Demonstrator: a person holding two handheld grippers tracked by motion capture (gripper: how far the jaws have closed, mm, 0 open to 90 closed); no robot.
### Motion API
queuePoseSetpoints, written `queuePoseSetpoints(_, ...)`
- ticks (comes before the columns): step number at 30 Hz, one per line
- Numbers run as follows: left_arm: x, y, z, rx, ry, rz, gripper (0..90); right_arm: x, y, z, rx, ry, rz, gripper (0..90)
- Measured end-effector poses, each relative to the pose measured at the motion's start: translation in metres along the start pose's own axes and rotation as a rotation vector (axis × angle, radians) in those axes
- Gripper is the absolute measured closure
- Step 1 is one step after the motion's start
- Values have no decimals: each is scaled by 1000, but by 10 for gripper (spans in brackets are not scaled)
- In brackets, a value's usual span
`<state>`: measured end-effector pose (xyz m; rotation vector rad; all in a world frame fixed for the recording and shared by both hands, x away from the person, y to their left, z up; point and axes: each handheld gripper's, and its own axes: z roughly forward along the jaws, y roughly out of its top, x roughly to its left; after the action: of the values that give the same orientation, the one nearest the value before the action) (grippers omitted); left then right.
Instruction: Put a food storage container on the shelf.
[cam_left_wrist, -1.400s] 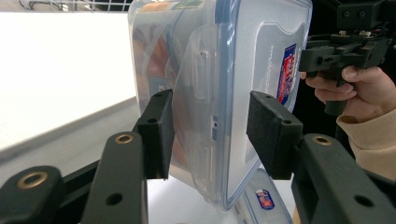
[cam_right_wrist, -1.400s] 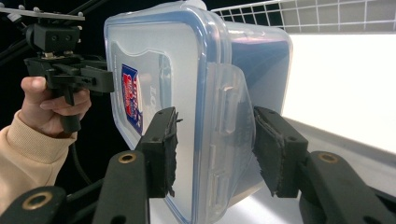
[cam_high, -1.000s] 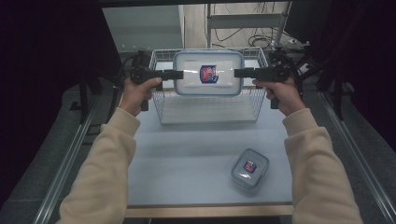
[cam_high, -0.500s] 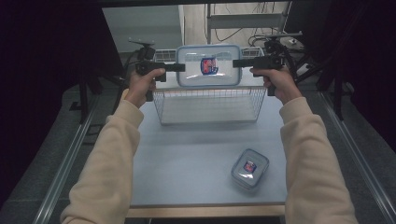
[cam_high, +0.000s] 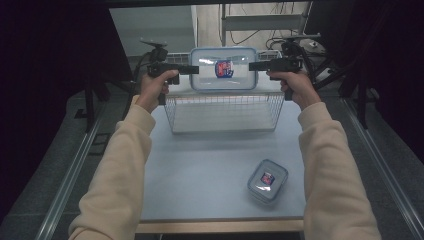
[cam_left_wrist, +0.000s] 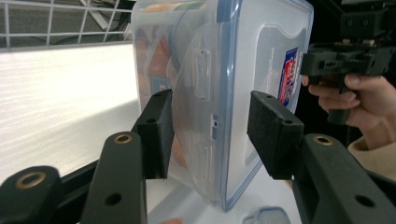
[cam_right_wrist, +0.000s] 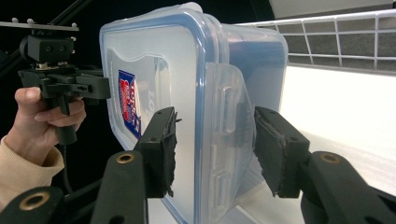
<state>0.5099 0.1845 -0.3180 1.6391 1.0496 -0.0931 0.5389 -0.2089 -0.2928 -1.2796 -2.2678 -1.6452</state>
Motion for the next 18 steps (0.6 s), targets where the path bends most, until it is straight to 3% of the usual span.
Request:
queuePoseSetpoints(6, 6, 3, 4, -24, -16, -78, 521, -2, 1, 4, -20, -15, 52, 483)
queuePoseSetpoints(11, 14, 7, 8, -40, -23, -134, 513, -6, 4, 9, -34, -33, 131, 473)
queuePoseSetpoints(15, 17, 9, 13, -51, 42, -128, 503, -11, 3, 15, -52, -49, 198, 445)
queuePoseSetpoints(16, 18, 9, 14, -50, 40, -129, 510, -12, 3, 17, -49, -57, 209, 421)
queuePoseSetpoints(18, 22, 8, 17, -52, 53, -139, 471, -14, 2, 20, -63, -111, 235, 448)
